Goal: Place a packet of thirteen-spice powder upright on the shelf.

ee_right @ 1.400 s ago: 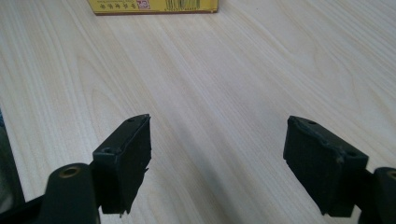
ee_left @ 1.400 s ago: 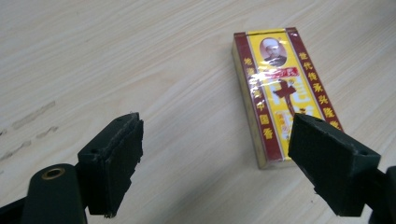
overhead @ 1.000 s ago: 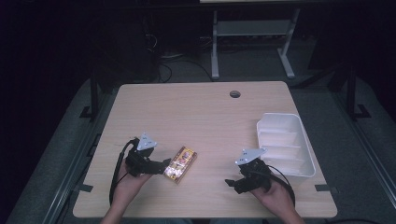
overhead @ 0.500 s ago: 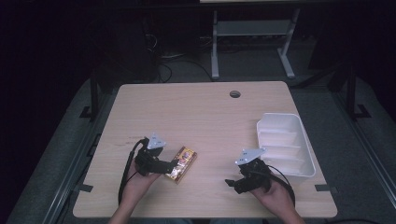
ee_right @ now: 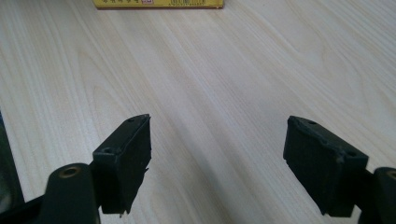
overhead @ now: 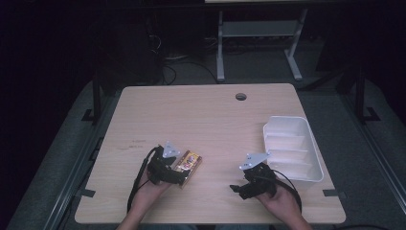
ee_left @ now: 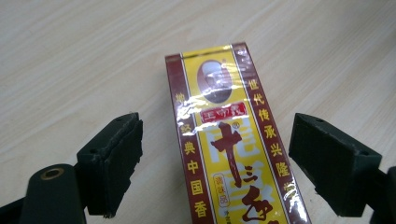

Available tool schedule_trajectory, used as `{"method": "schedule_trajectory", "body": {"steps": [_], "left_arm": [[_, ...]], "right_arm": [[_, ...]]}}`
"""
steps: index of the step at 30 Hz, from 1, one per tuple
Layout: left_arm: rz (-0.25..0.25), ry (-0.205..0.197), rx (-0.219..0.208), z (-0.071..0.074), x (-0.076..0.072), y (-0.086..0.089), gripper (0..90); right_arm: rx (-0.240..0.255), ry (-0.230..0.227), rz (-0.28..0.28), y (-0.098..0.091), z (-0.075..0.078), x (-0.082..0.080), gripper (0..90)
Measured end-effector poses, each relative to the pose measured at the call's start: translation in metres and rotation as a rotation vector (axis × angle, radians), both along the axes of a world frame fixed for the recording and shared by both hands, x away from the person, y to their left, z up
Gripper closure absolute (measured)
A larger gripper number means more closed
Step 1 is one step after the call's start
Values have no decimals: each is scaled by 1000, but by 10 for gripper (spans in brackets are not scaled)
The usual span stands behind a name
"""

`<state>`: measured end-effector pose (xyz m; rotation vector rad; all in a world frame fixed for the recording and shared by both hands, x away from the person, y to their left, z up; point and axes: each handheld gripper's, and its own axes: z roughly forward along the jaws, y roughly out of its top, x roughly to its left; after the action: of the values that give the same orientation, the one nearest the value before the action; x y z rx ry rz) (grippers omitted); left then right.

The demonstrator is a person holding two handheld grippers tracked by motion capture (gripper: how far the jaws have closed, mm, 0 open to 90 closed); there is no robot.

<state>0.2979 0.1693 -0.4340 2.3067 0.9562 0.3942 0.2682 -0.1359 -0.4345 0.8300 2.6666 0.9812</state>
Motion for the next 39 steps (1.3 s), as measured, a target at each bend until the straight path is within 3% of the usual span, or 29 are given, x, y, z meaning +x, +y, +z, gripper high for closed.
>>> {"method": "schedule_trajectory", "body": {"steps": [17, 39], "left_arm": [[-27, 7, 94, -14, -3, -12, 170], [-34, 36, 126, -19, -2, -13, 265]], "right_arm": [[-2, -1, 8, 1, 0, 0, 227], [0, 0, 13, 2, 0, -1, 227]]}}
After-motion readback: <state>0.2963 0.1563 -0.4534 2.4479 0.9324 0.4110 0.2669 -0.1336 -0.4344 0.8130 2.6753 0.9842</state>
